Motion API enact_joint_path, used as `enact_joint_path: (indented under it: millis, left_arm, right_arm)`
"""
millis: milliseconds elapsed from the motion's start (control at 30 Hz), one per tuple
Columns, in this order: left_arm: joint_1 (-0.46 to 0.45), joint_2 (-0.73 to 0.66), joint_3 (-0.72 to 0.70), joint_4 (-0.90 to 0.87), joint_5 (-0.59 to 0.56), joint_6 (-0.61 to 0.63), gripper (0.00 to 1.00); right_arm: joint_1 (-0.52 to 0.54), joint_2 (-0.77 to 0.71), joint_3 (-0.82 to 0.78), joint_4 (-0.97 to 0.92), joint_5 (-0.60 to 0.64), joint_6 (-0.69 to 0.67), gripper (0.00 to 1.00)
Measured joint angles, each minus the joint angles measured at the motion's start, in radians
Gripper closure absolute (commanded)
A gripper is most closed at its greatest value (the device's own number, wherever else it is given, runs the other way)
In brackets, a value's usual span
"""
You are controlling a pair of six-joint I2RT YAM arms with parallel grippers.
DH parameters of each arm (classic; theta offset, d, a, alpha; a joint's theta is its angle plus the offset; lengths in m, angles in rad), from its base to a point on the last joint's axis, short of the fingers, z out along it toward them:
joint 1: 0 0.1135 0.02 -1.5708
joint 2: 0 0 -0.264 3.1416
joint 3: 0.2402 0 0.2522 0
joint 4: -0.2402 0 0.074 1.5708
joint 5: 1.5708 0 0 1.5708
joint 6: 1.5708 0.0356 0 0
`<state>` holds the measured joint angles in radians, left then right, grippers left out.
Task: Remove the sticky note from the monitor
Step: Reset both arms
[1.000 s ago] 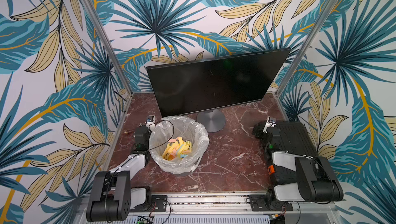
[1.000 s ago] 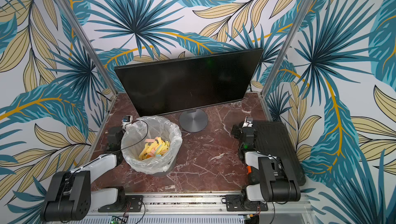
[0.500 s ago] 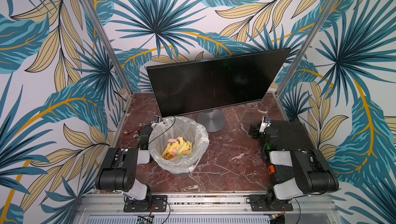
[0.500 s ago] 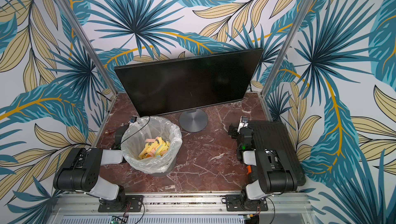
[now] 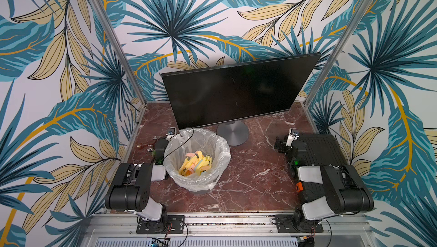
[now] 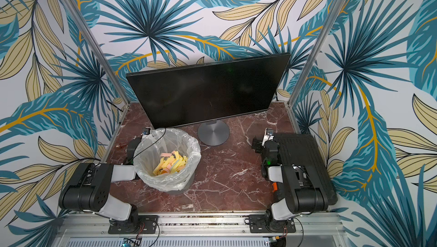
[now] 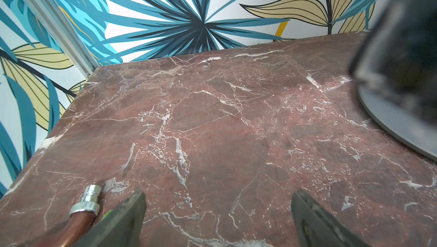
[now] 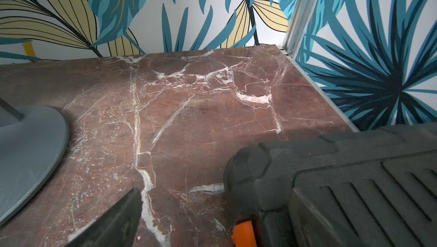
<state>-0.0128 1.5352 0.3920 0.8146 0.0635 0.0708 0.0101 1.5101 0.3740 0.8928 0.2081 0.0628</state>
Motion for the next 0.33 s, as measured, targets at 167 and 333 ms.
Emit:
enact_joint_path:
  millis: [167, 333]
  left_arm:
    - [0.0, 0.0, 0.0, 0.0, 0.0, 0.0, 0.0]
    - [-0.001, 0.0, 0.0, 0.0, 0.0, 0.0, 0.0]
  right_arm:
    - [0.001, 0.0, 0.004, -0.002, -0.001, -0.003, 0.0]
    - [0.002, 0.0, 0.006, -0.001, -0.008, -0.007, 0.0]
